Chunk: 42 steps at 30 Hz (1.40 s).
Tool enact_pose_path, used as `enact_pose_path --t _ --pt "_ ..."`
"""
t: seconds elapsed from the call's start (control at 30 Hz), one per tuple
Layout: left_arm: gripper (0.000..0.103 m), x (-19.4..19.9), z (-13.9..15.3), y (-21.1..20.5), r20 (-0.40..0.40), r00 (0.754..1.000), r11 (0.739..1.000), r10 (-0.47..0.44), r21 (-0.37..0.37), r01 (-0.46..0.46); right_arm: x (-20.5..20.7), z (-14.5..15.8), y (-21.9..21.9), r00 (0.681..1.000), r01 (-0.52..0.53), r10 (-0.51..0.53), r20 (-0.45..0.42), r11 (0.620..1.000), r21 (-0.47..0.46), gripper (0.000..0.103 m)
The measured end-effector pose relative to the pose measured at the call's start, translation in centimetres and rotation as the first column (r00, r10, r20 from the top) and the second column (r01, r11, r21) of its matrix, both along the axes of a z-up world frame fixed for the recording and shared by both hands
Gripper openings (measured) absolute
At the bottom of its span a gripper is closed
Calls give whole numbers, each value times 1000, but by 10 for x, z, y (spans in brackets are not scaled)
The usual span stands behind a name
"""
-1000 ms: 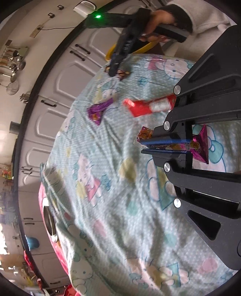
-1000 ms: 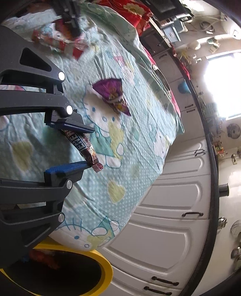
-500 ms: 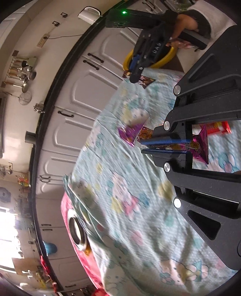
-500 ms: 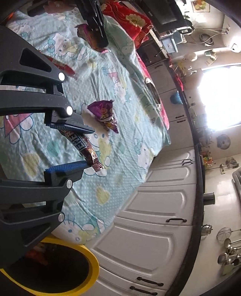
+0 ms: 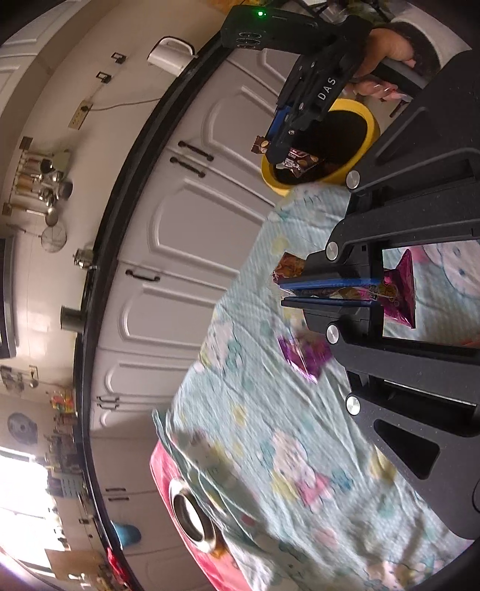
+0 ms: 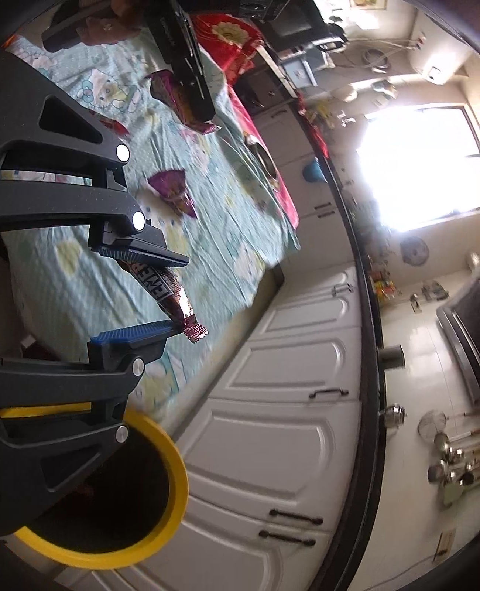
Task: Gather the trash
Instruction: 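Carry the orange-pink wrapper and brown candy bar with both tools over the bin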
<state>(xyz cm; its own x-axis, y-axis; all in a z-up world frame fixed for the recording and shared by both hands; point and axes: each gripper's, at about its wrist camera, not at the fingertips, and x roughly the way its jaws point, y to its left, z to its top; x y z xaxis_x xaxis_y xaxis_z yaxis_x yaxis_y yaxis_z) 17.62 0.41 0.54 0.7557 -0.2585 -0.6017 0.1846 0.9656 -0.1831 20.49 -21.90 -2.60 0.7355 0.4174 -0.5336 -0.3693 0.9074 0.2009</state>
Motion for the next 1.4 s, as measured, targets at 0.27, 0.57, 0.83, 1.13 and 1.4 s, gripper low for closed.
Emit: enact_pose_path --t 0.27,0.57,0.83,1.13,1.4 --pt "1 15 5 -40 12 998 998 -54 -21 55 -1 5 -49 995 94 -94 14 995 16 29" --pt "1 32 0 -95 -1 991 990 -134 -45 134 -5 -1 -99 981 192 -193 10 981 17 29" --pt "1 45 -12 -148 -32 977 977 -211 -43 210 -13 -15 -147 961 278 -278 -12 961 11 29" --pt "2 55 -28 -202 -67 956 958 -286 -14 286 -23 -33 -181 942 332 -332 -41 943 6 29" --pt "2 64 -48 -235 -118 937 944 -328 -3 330 -27 -51 -199 933 352 -352 -75 936 -8 29"
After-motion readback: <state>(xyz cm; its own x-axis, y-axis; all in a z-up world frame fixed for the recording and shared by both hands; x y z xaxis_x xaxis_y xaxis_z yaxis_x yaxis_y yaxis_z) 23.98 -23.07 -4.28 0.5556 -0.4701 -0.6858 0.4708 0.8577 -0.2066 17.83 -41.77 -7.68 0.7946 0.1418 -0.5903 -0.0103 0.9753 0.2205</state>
